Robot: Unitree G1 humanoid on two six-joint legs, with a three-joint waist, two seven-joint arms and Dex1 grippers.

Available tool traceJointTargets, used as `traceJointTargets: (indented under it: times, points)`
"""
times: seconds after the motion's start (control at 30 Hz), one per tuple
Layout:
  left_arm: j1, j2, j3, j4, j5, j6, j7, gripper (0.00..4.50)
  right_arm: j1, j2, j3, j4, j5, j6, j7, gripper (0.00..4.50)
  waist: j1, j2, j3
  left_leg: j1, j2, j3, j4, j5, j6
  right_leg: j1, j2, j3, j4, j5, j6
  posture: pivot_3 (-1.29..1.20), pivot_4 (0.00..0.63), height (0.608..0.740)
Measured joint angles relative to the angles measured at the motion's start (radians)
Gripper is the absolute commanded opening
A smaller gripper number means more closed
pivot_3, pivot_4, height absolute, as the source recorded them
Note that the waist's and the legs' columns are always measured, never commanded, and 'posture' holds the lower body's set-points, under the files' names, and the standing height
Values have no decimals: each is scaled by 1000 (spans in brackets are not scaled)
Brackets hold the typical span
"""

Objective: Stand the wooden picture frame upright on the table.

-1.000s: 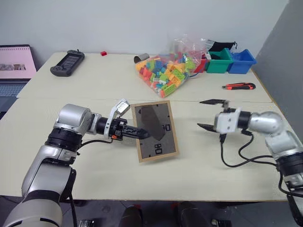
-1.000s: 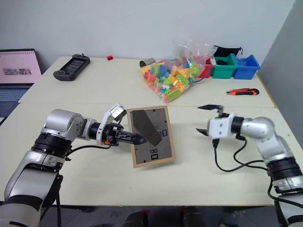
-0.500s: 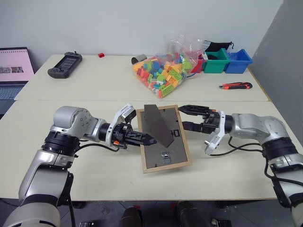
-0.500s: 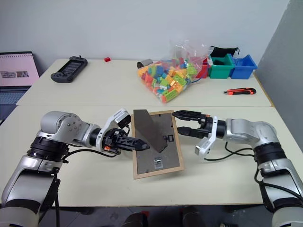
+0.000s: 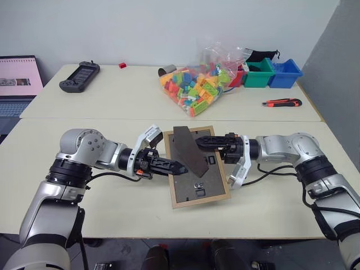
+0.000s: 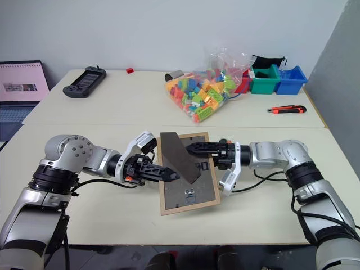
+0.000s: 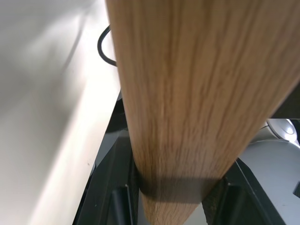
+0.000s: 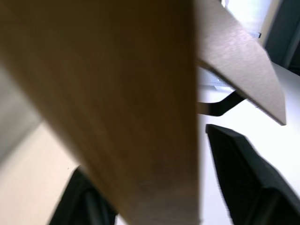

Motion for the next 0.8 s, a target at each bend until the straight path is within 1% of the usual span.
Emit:
traceJointTargets:
  times: [0.07,0.2,0.37,0.4,0.5,0.63,0.77,0.8]
  points:
    - [2,0,3,6,-20,0,5,1271,0,-4,3,-1,9,0,-8,1521,0,0,0,0,0,0,0,0,0,0,0,0,0,0,0,0,150,740]
    - [4,-6,8,8,-36,0,15,1271,-2,-14,3,-10,11,0,-7,1446,0,0,0,0,0,0,0,0,0,0,0,0,0,0,0,0,150,740]
    - [15,-20,26,-10,-18,-2,18,1271,-2,-25,5,-13,25,-4,-1,1444,0,0,0,0,0,0,0,0,0,0,0,0,0,0,0,0,150,740]
    - [20,-24,33,-16,-13,-6,18,1971,-2,-27,5,-14,27,-4,1,1444,0,0,0,0,0,0,0,0,0,0,0,0,0,0,0,0,150,740]
    - [20,-33,49,-28,20,-51,18,2556,1,-31,7,0,40,16,15,1444,0,0,0,0,0,0,0,0,0,0,0,0,0,0,0,0,150,740]
    - [19,-20,47,-33,72,-93,4,3477,5,-39,7,1,59,30,32,1444,-1,0,0,0,0,0,0,0,0,0,0,0,0,0,0,0,150,740]
    - [18,-2,65,-28,100,-119,-9,4308,10,-45,7,36,129,39,63,1444,-1,0,0,0,0,0,0,0,0,0,0,0,0,0,0,0,150,740]
    - [18,11,78,-28,106,-131,-10,4429,13,-48,7,52,155,41,72,1444,-1,0,0,0,0,0,0,0,1,0,0,0,0,0,0,0,150,740]
